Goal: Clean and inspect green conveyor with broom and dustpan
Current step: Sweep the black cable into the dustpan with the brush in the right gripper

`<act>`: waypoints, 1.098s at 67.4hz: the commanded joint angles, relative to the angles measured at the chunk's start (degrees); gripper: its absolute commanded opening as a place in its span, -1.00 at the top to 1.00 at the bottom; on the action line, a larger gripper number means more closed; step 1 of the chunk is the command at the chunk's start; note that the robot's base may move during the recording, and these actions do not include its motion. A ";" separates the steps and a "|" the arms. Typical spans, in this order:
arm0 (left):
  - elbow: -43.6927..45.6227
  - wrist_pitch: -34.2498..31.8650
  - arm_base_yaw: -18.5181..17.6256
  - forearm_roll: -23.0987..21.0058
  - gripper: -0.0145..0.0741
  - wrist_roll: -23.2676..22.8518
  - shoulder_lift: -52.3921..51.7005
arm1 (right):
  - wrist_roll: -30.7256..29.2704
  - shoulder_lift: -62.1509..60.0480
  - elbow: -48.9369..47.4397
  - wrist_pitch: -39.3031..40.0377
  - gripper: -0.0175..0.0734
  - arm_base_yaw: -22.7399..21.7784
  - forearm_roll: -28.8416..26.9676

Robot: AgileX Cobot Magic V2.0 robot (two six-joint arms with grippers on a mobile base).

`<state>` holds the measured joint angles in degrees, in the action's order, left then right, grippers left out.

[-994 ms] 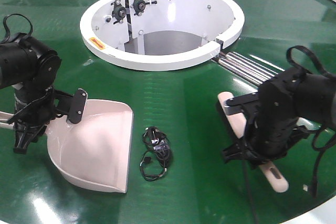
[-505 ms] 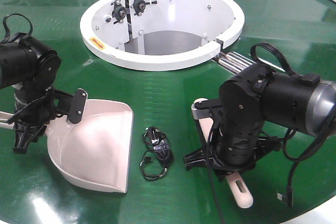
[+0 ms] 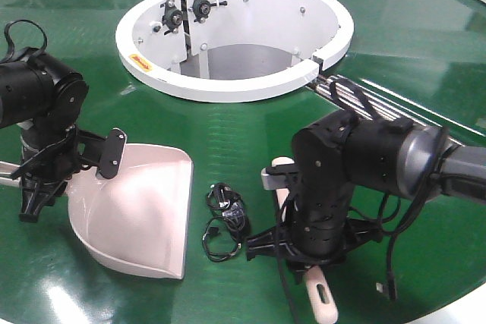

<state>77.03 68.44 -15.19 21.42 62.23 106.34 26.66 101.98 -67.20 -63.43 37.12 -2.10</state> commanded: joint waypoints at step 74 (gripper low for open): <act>1.58 2.93 -0.39 0.97 0.69 0.33 -2.67 | -10.19 21.10 -45.85 -10.38 0.63 11.84 -17.18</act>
<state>77.03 68.45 -15.19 21.60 62.21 106.34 16.10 127.04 -110.86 -70.49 49.60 -21.20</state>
